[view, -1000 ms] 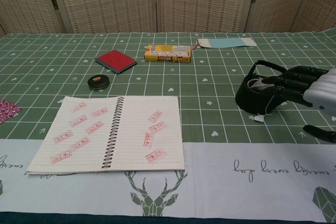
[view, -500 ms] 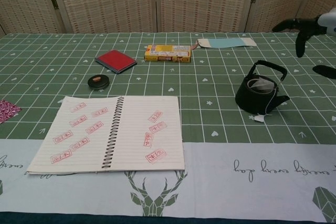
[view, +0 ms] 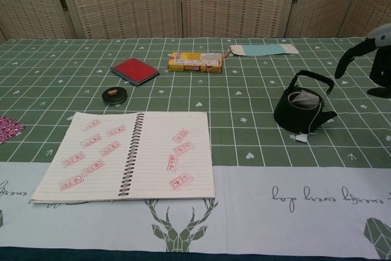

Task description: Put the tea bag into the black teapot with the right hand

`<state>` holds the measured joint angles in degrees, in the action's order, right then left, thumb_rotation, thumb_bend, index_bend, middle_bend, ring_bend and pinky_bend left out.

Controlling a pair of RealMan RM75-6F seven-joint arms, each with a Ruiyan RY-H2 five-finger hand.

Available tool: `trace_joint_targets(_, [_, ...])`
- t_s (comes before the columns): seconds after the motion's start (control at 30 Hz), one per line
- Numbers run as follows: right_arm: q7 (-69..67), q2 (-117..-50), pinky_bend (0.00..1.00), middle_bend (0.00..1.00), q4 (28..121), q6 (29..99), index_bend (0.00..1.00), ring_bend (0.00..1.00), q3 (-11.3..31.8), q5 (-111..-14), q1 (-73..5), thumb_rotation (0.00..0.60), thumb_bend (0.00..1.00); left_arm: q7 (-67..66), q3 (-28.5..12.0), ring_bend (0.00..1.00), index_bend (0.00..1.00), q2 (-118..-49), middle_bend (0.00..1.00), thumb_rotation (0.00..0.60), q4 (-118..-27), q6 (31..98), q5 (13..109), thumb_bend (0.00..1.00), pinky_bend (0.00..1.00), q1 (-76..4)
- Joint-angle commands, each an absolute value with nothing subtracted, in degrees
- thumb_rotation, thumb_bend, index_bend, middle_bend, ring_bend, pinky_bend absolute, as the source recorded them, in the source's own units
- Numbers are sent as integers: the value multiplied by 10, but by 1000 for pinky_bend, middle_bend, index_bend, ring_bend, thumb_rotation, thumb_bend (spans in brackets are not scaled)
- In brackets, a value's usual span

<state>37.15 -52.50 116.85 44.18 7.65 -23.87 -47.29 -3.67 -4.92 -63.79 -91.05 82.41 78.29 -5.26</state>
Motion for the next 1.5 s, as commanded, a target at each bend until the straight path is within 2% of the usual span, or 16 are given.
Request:
trace_joint_targets(0.03, [372,-519,646,839,1157,407,224,658,58,-147,-556,600,474,-33,-50,89,0,-637,56,600,-910,824,783,284,131,-53])
trace_joint_targets(0.43, [378,-559,658,858,1122,420,221,674,-3,-56,-641,600,475,-23,-50,85,0,-635,56,600,-906,824,785,285,132,-53])
trace_joint_targets(0.63, [378,-560,670,870,1117,417,133,696,-26,-30,-664,600,405,-24,-50,82,0,-635,56,600,-905,823,784,284,132,-53])
trace_joint_targets(1.13, [337,-604,670,872,1048,361,121,689,-59,-25,-695,600,402,-20,-51,80,0,-634,56,600,-903,822,780,284,132,-53])
trace_joint_targets(1.5, [332,-643,670,872,1022,369,120,689,-91,-13,-727,600,402,-10,-51,72,0,-631,56,600,-902,822,782,285,131,-52])
